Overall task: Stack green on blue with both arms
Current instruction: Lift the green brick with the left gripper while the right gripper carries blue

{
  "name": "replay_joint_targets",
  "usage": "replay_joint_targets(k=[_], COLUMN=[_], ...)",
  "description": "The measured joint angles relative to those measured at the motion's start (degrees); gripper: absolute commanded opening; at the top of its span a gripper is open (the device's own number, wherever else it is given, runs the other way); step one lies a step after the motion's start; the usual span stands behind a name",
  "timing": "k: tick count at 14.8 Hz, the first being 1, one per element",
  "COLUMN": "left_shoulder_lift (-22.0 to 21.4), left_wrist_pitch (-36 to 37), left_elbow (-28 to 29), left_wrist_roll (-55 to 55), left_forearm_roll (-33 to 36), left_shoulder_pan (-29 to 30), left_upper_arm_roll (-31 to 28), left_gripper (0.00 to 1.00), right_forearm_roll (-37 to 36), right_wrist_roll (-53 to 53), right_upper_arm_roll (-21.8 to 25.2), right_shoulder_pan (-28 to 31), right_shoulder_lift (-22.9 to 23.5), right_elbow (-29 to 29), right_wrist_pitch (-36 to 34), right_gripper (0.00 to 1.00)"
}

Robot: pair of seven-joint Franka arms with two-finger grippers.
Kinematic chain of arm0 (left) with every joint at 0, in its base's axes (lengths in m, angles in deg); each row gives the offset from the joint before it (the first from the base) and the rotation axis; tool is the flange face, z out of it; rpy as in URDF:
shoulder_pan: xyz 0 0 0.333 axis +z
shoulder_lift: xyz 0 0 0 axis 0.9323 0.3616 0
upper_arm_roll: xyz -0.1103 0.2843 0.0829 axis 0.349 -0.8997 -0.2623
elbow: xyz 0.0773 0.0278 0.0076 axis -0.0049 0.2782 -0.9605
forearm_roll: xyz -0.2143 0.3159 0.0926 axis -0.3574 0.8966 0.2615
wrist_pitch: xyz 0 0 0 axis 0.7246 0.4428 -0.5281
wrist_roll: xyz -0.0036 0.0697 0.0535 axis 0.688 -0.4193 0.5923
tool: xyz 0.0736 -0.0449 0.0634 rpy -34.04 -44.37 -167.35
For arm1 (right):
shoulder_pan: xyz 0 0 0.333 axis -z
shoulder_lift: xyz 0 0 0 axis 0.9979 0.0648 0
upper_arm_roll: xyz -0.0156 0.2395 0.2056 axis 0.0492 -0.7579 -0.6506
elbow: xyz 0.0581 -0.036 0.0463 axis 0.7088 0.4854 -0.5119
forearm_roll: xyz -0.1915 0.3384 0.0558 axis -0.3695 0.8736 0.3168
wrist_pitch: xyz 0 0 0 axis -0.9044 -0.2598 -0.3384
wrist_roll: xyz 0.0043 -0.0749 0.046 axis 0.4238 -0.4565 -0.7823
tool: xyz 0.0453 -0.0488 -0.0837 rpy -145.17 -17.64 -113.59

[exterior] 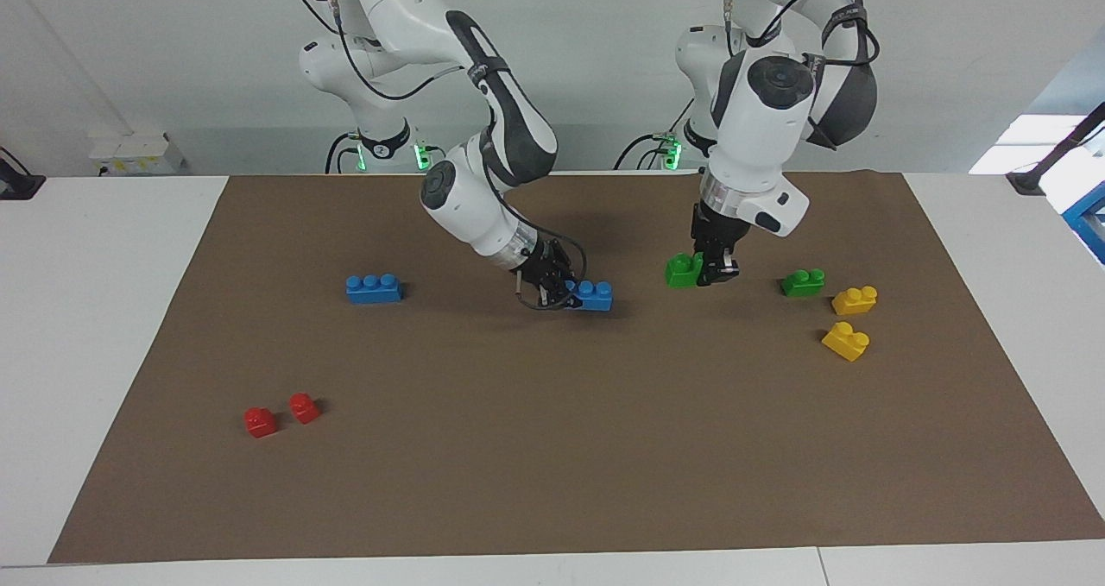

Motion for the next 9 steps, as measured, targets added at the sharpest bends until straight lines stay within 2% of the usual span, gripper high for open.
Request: replay_joint_targets(k=[5,9], left_shoulder_lift=[-0.8,-0.8], left_wrist_pitch=[-6.3,-10.2], left_elbow=[5.7,8.5], left_wrist_roll=[-4.2,-7.7], left_forearm_roll=[0.0,0.0], left_shoulder_pan=[-5.2,-6.7], left_upper_arm_roll=[0.0,0.0], left_gripper=[0.00,0.00], right_forearm_roll=[1.0,4.5], right_wrist_roll=[-5.8,-9.0], right_upper_arm_roll=[0.0,0.0], right_shoulder_pan=[-0.4,-0.6], right_shoulder_lift=[1.4,2.4], right_elbow=[0.0,0.0], right_wrist_pitch=[0.1,1.0], right_gripper=[0.00,0.00])
